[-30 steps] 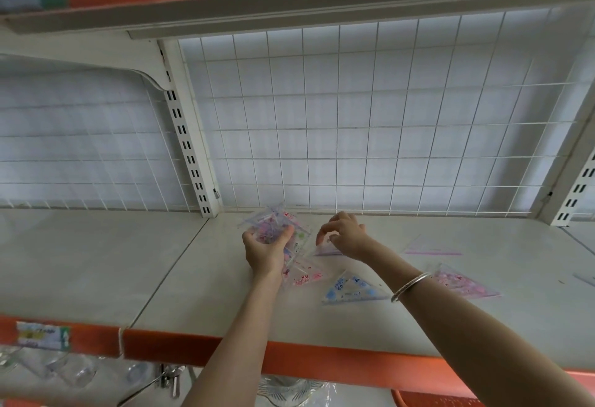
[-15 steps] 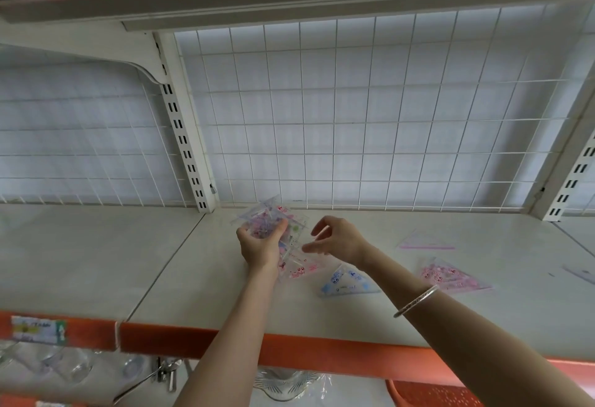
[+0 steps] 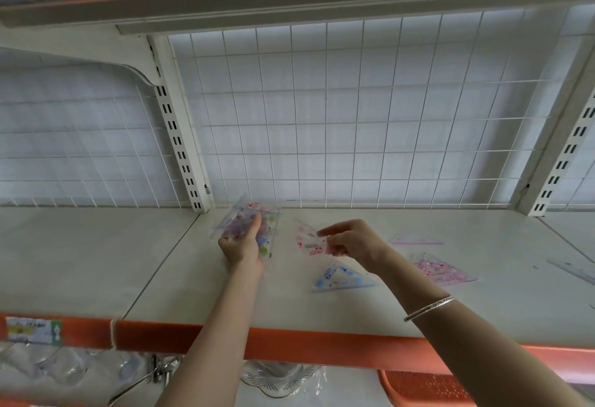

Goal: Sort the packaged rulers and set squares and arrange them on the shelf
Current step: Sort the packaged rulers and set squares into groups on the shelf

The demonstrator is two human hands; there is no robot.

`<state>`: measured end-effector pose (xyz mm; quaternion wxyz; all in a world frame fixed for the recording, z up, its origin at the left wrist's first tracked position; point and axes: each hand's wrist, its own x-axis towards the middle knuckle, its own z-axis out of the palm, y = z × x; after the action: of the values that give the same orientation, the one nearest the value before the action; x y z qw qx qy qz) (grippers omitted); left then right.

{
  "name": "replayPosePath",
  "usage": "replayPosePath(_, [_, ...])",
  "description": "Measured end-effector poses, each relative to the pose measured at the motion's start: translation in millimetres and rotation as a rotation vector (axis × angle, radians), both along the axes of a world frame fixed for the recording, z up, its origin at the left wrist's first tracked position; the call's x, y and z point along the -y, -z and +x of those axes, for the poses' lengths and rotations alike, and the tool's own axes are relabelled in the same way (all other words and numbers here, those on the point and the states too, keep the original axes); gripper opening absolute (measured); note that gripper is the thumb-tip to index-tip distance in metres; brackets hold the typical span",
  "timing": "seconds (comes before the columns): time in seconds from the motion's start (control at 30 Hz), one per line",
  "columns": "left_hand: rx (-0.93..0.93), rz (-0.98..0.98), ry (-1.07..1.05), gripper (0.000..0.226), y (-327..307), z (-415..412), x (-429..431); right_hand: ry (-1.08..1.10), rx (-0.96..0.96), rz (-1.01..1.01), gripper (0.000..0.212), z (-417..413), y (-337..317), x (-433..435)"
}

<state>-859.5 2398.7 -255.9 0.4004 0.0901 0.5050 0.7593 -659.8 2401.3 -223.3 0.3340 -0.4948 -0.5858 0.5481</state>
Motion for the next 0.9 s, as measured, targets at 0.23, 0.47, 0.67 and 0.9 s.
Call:
replayPosePath(0.23, [-0.18, 0.067, 0.107, 0.049, -4, 25, 7, 0.125, -0.513, -0.242, 0.013, 20, -8, 11])
replayPosePath(0.47, [-0.203, 0.119, 0.288, 0.064, -16, 58, 2, 0.234, -0.388, -0.043, 0.056, 75, -19, 16])
replayPosePath(0.67, [-0.211, 0.088, 0.418, 0.058, -17, 104, -1, 0.252, -0.275, 0.014, 0.088, 139, -27, 33])
replayPosePath(0.9, [-0.221, 0.088, 0.436, 0.061, -18, 157, -4, 0.375, -0.291, -0.101, 0.029, 162, -7, 41])
